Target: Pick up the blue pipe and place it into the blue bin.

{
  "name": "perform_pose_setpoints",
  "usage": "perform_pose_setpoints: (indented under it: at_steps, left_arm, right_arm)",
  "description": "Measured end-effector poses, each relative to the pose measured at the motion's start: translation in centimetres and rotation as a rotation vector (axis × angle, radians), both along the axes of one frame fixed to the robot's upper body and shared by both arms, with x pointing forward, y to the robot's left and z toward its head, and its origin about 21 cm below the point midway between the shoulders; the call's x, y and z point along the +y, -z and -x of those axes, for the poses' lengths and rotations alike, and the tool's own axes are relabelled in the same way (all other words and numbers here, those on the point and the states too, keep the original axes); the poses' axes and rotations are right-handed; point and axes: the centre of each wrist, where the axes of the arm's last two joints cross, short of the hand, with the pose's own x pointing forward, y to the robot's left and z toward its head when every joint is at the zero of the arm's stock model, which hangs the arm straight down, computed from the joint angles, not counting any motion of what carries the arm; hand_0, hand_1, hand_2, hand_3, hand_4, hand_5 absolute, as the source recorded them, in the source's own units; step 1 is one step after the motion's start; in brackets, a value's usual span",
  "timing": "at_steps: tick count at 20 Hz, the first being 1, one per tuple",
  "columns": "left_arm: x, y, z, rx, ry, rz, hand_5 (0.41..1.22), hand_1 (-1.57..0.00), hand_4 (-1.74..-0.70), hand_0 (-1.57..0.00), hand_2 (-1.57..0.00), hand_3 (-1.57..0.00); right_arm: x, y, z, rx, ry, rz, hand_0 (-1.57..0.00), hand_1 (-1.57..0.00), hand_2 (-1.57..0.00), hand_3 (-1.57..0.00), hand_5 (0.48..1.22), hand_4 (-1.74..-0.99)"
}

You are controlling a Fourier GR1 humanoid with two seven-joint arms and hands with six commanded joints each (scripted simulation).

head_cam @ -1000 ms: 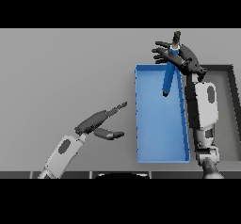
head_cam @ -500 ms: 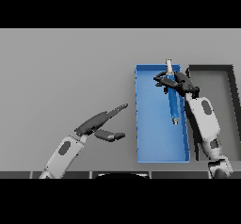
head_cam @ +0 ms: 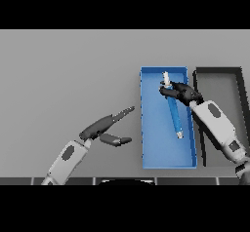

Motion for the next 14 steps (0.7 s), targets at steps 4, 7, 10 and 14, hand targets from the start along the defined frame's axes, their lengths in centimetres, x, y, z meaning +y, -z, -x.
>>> perform_pose_setpoints:
  at_steps: [4,7,10,14]
  left_arm:
    - [0.26,0.23,-0.19,0.008,-0.008,-0.014,0.471,0.0,-0.83,0.0,0.0,0.0]
    - [0.67,0.63,0.19,0.009,0.002,-0.01,0.472,0.0,-0.83,0.0,0.0,0.0]
    - [0.69,0.24,-0.19,-0.006,-0.012,-0.02,0.471,0.0,-0.83,0.0,0.0,0.0]
    - [0.7,0.9,-0.57,-0.003,-0.02,-0.037,0.474,0.0,-0.83,0.0,0.0,0.0]
  right_arm:
    - [0.07,-0.23,0.0,-0.01,-0.022,0.043,-0.08,-0.06,-0.06,-0.03,0.838,-1.196]
    - [0.51,0.11,0.25,-0.015,-0.008,0.05,-0.04,-0.03,-0.03,-0.02,0.795,-1.182]
    - [-0.06,0.01,0.19,-0.031,-0.008,0.037,-0.02,-0.01,-0.01,-0.01,0.774,-1.186]
    - [0.14,0.15,0.16,-0.028,-0.027,0.048,-0.02,-0.01,-0.01,-0.01,0.769,-1.186]
